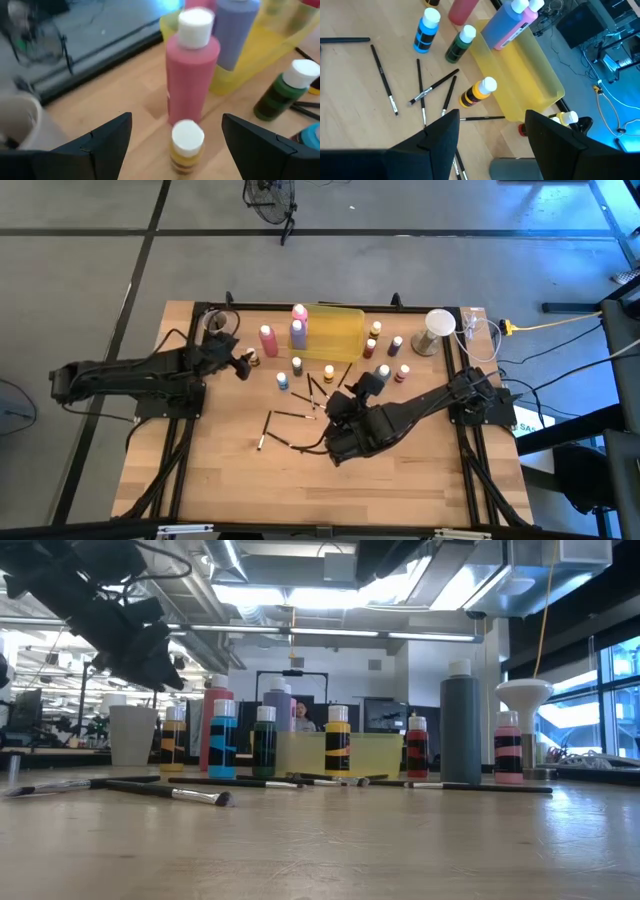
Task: Pick & Place Paint Supplies
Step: Put the small dark yellow paint bottle into the yellow bin
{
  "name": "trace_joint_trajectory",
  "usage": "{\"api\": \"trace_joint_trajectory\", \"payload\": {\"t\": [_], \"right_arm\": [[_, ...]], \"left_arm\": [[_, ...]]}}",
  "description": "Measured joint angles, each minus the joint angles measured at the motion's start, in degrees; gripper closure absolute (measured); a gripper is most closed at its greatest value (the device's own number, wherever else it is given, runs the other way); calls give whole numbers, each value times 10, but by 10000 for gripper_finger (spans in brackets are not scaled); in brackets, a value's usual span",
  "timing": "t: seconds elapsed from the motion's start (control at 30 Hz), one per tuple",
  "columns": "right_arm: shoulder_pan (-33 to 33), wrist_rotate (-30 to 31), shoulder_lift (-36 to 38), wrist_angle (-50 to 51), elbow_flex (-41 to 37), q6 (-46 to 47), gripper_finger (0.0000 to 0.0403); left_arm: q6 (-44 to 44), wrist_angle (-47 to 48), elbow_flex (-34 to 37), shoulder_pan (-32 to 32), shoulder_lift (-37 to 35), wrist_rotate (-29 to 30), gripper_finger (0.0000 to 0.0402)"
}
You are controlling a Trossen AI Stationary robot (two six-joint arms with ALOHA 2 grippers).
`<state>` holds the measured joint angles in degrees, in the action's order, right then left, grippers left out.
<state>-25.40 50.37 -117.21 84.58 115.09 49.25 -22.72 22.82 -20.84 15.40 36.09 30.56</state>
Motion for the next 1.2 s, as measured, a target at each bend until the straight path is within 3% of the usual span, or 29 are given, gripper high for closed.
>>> {"api": "trace_joint_trajectory", "payload": {"t": [0.1, 0.4, 0.57, 1.2], "right_arm": [[4, 0, 0, 0, 0, -1, 174], [6, 0, 0, -2, 0, -2, 174], [6, 0, 0, -2, 0, -2, 174], [7, 6, 0, -10, 0, -6, 174]], "left_arm": [[-39, 4, 0, 0, 14, -18, 96], [-37, 3, 0, 0, 62, -26, 96], [-17, -7, 0, 0, 85, 12, 96], [25, -67, 0, 0, 157, -22, 96]]}}
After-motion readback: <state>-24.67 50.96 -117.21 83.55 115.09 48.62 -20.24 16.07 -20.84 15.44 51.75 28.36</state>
